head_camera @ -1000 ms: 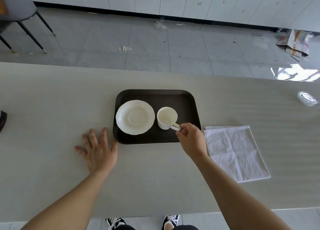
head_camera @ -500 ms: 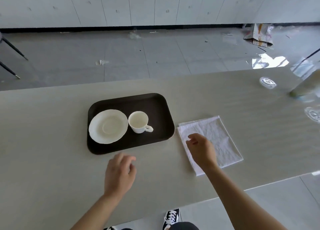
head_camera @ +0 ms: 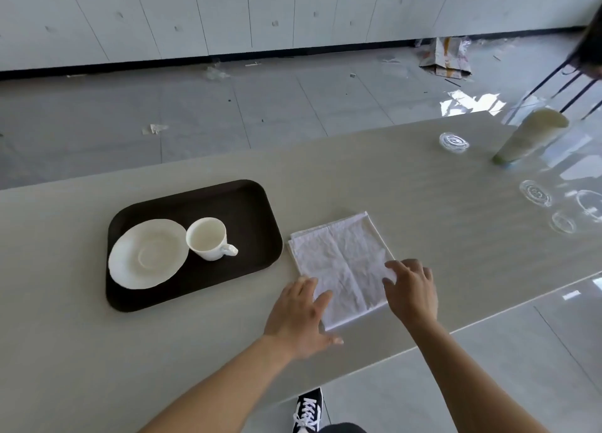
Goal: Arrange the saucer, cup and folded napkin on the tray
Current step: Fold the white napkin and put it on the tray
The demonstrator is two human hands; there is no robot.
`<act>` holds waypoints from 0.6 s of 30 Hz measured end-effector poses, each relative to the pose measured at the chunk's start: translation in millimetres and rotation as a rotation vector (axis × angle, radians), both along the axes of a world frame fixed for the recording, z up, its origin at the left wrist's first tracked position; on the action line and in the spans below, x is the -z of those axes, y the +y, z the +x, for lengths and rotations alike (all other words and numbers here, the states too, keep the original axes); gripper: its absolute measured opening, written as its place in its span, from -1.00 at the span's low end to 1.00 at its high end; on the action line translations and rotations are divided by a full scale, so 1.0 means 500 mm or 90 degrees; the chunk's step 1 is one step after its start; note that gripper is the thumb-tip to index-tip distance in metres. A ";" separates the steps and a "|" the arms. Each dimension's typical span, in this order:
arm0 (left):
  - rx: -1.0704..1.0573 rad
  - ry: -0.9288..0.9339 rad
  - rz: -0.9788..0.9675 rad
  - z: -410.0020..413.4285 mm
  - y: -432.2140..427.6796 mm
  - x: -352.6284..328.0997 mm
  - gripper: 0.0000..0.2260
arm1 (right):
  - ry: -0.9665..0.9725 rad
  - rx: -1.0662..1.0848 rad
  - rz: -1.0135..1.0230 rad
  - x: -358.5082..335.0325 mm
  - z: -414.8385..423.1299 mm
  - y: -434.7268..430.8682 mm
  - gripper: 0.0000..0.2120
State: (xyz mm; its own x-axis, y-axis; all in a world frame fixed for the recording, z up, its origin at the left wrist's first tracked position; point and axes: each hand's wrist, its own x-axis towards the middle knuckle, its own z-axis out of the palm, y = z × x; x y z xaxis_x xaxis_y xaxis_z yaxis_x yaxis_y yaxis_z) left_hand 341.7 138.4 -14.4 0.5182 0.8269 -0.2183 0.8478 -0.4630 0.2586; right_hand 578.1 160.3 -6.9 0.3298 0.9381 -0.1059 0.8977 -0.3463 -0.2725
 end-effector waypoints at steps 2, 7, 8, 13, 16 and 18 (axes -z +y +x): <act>0.005 0.031 0.007 0.010 -0.001 0.011 -0.26 | 0.013 0.004 -0.034 0.006 0.019 0.000 -0.66; -0.019 0.097 0.055 0.030 -0.017 0.011 -0.67 | 0.051 -0.005 -0.027 0.008 0.049 0.003 -0.67; -0.022 0.109 0.062 0.035 -0.018 0.005 -0.75 | 0.059 0.002 -0.029 0.006 0.054 0.005 -0.68; -0.072 -0.030 0.140 0.026 -0.004 -0.003 -0.96 | 0.130 0.048 -0.044 -0.008 0.077 0.005 -0.70; -0.093 -0.125 0.136 0.002 -0.006 -0.013 -0.88 | 0.166 0.012 -0.092 -0.019 0.087 -0.007 -0.77; -0.105 -0.169 0.126 -0.012 -0.009 -0.021 -0.83 | 0.235 0.000 -0.135 -0.024 0.090 -0.015 -0.75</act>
